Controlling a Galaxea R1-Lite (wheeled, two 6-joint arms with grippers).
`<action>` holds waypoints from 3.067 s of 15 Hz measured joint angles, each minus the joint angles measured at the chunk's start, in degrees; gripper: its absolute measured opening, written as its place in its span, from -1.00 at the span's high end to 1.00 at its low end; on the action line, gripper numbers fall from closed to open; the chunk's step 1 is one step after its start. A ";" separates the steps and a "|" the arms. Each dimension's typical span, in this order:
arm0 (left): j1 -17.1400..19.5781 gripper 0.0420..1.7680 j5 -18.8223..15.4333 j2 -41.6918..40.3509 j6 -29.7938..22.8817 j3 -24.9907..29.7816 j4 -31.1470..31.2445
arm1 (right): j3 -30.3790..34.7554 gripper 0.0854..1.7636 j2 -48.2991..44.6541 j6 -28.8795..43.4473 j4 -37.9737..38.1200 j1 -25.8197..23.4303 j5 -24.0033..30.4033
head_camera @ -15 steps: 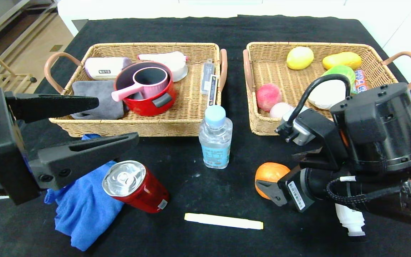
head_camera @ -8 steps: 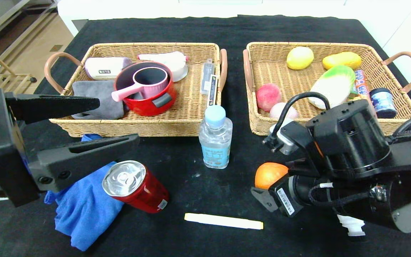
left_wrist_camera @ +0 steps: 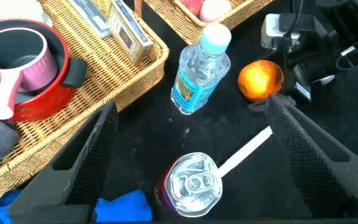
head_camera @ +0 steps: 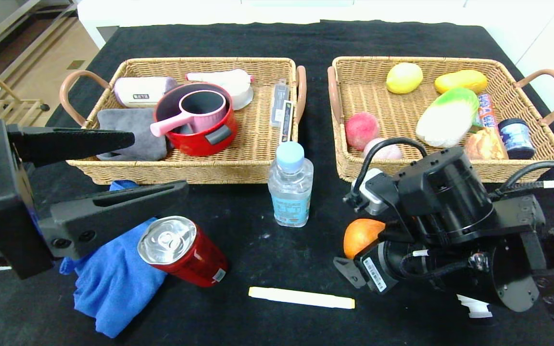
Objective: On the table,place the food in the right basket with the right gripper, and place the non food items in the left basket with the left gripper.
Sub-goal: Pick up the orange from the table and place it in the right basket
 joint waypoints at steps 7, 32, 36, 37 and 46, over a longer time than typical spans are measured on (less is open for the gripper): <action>0.00 -0.94 0.00 -0.11 0.00 0.06 0.00 | 0.00 -0.45 0.27 0.11 -0.01 0.06 0.07; 0.00 -0.94 0.02 -0.22 -0.01 0.09 -0.02 | -11.02 -0.42 -9.00 1.54 0.38 -8.18 0.20; -0.02 -0.94 0.02 -0.22 0.00 0.11 -0.02 | -16.03 -0.41 -7.62 0.80 0.24 -15.26 0.35; -0.02 -0.94 0.00 -0.22 0.00 0.15 -0.02 | -17.69 -0.41 -6.86 0.79 0.22 -16.68 0.41; 0.00 -0.94 0.00 -0.65 0.00 0.20 -0.02 | -34.91 -0.41 5.21 0.74 0.00 -24.48 0.63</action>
